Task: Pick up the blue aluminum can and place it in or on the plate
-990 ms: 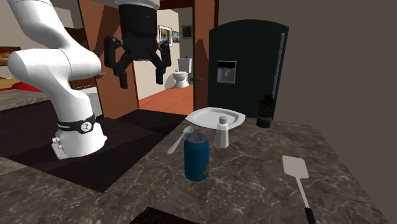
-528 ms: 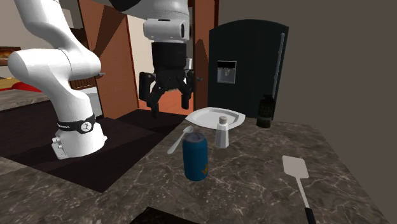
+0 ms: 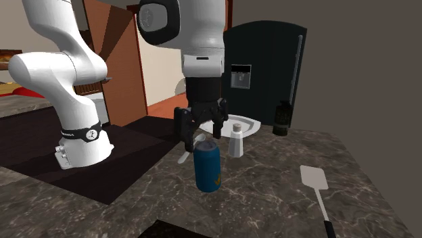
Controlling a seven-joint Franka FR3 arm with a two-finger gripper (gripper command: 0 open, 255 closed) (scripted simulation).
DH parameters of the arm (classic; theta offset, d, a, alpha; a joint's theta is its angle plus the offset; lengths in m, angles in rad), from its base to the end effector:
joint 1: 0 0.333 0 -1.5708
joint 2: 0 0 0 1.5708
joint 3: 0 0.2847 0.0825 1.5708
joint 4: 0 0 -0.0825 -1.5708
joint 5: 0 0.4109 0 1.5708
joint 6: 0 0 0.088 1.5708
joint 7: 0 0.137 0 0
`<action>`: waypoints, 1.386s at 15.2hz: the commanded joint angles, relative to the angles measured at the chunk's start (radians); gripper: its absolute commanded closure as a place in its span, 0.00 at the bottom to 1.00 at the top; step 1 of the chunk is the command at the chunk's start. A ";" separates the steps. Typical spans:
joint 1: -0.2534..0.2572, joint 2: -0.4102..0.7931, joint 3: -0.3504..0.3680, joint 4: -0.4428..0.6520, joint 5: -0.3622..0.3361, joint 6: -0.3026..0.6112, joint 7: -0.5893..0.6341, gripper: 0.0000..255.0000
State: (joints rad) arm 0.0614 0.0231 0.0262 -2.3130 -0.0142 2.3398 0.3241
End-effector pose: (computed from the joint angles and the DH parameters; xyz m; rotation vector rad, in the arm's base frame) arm 0.5291 0.0460 0.2539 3.1128 -0.3543 0.0088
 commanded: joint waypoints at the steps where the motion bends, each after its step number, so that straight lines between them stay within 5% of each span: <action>1: 0.001 0.023 0.001 -0.005 -0.001 0.029 0.003 0.00; 12: 0.001 0.057 0.000 -0.018 -0.003 0.076 0.005 0.00; 13: 0.001 0.057 0.000 -0.018 -0.003 0.076 0.005 1.00; 21: 0.001 0.058 0.000 -0.018 -0.003 0.077 0.005 1.00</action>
State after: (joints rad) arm 0.0622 0.0808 0.0267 -2.3315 -0.0175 2.4164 0.3286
